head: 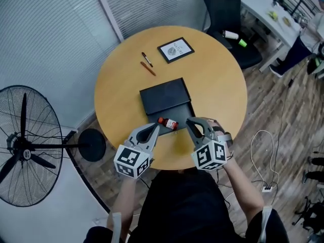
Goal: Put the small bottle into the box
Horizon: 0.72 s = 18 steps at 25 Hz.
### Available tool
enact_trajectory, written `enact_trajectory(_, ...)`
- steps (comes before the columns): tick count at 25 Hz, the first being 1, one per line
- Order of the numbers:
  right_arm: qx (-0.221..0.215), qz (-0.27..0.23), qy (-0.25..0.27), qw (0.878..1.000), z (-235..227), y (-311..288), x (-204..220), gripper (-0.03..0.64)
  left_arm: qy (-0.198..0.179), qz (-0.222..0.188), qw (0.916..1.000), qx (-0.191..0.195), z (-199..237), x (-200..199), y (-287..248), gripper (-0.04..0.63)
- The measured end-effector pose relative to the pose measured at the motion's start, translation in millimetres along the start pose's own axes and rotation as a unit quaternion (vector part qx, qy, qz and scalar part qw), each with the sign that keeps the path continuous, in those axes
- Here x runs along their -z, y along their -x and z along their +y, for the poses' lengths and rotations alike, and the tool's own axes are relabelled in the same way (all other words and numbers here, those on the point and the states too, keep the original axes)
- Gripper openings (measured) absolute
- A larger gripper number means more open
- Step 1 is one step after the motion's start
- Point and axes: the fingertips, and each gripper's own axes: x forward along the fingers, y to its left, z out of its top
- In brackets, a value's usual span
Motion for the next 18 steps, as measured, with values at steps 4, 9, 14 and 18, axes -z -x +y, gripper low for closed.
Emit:
enact_trajectory(4, 0.017, -0.003, -0.026, 1.000, -4, 1, -2, 0.022, -0.004, 0.004, 0.9999, 0.013, 2, 2, -1, -0.003)
enact_trajectory(9, 0.022, -0.012, -0.058, 0.998, -1, 1, -4, 0.009, -0.010, 0.010, 0.9995, 0.028, 3, 5, 0, -0.003)
enact_trajectory(14, 0.005, -0.021, -0.118, 0.993, 6, -1, -2, 0.008, -0.013, 0.013, 0.9992, 0.036, 2, 7, -2, -0.003)
enact_trajectory(18, 0.003, -0.017, -0.144, 0.989, 12, -4, 1, 0.008, -0.015, 0.015, 0.9989, 0.042, 1, 9, -1, -0.003)
